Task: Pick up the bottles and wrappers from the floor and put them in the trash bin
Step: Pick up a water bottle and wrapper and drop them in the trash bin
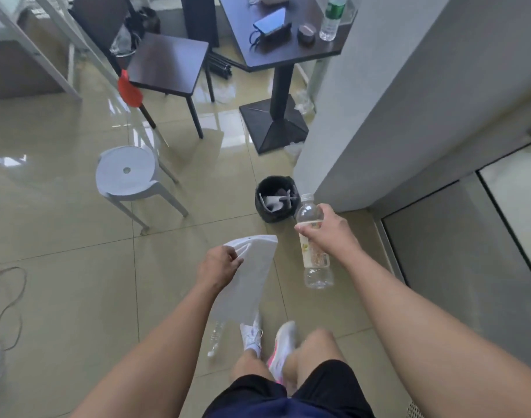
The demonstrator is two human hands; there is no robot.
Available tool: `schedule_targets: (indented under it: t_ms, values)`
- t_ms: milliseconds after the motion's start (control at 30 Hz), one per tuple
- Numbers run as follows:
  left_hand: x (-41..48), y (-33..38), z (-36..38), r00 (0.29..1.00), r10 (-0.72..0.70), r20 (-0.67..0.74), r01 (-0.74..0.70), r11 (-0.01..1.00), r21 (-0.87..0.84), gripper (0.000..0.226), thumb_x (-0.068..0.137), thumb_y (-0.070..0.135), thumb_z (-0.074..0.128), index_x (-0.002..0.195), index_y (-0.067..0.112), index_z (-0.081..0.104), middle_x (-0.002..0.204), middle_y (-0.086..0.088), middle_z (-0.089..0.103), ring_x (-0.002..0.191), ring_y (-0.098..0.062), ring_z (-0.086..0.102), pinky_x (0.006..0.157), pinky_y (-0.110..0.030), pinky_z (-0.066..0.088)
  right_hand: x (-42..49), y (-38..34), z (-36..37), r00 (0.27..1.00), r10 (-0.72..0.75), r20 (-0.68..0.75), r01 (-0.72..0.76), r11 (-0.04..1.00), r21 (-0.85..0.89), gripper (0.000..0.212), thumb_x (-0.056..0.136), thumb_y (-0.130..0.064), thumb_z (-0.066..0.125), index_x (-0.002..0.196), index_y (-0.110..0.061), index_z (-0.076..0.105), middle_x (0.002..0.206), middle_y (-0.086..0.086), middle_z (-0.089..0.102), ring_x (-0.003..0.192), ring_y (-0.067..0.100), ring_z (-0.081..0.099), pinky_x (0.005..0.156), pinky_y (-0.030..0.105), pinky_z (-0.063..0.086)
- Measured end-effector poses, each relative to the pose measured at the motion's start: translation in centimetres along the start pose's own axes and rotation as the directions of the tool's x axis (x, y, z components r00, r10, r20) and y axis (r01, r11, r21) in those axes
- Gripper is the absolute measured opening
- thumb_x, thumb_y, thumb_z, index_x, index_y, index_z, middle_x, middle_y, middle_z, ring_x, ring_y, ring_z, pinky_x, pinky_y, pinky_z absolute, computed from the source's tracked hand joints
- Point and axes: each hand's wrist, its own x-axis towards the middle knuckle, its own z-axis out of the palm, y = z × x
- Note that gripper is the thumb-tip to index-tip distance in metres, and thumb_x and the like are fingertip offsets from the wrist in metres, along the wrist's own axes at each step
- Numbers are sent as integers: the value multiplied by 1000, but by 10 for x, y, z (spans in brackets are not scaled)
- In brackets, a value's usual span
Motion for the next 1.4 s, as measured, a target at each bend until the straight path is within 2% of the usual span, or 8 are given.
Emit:
schedule_targets:
  t_ms: [200, 367, 567, 700, 967, 1100, 1267, 1400]
  values:
    - [90, 37, -24, 990, -142, -12, 141, 989, -39, 18, 92, 42, 68, 84, 26, 73, 83, 6, 67, 80, -21, 64, 66, -29, 44, 121, -23, -32, 996, -15, 83, 18, 999, -35, 77, 81, -55, 76, 145, -24, 45, 136, 7, 62, 121, 27, 60, 94, 39, 50]
    - [206, 58, 11, 968, -249, 15, 249, 959, -138, 16, 92, 39, 67, 79, 29, 68, 79, 8, 64, 80, -21, 64, 63, -26, 41, 256, -17, -2, 976, -17, 219, 35, 996, -78, 78, 83, -52, 75, 147, -22, 43, 135, 8, 61, 119, 28, 61, 93, 42, 53]
    - [363, 74, 67, 961, -265, 84, 277, 927, -254, 16, 94, 31, 61, 87, 24, 73, 86, 1, 72, 87, -26, 67, 76, -32, 53, 373, 13, 48, 974, 5, 228, 23, 993, -119, 66, 85, -54, 71, 139, -27, 44, 119, 0, 64, 100, 20, 60, 84, 39, 52]
    - [457, 67, 114, 960, -243, 138, 273, 922, -274, 15, 94, 30, 60, 95, 26, 75, 89, 2, 72, 88, -26, 68, 72, -29, 46, 432, 27, 87, 968, 28, 249, 1, 993, -118, 70, 84, -55, 68, 144, -29, 41, 114, -7, 58, 101, 19, 59, 83, 37, 49]
    - [596, 41, 207, 941, -217, 259, 299, 892, -340, 25, 96, 24, 65, 115, 13, 77, 119, -8, 74, 106, -28, 70, 79, -30, 52, 552, 38, 173, 961, 124, 248, -89, 985, -147, 83, 76, -47, 66, 148, -25, 32, 121, -3, 61, 109, 25, 63, 94, 47, 54]
    - [621, 26, 225, 917, -98, 386, 252, 893, -373, 49, 102, 34, 57, 147, 16, 56, 148, -6, 58, 135, -26, 55, 104, -31, 42, 589, 50, 210, 957, 178, 228, -124, 965, -231, 66, 78, -45, 72, 127, -21, 34, 113, 1, 61, 97, 27, 64, 86, 45, 55]
    - [623, -2, 229, 995, 1, 100, 15, 987, -160, 41, 103, 22, 47, 140, 27, 62, 152, 5, 53, 139, -27, 43, 113, -44, 35, 636, 55, 241, 942, 210, 263, -103, 924, -369, 63, 81, -52, 67, 131, -19, 46, 122, 5, 62, 111, 30, 60, 90, 41, 51]
    - [623, -21, 221, 1000, -12, 12, 15, 979, -203, 42, 102, 20, 45, 138, 29, 62, 154, 4, 50, 143, -26, 38, 115, -48, 33, 663, 48, 250, 931, 221, 290, -105, 924, -368, 78, 88, -57, 59, 152, -18, 39, 148, 7, 53, 134, 31, 50, 104, 44, 46]
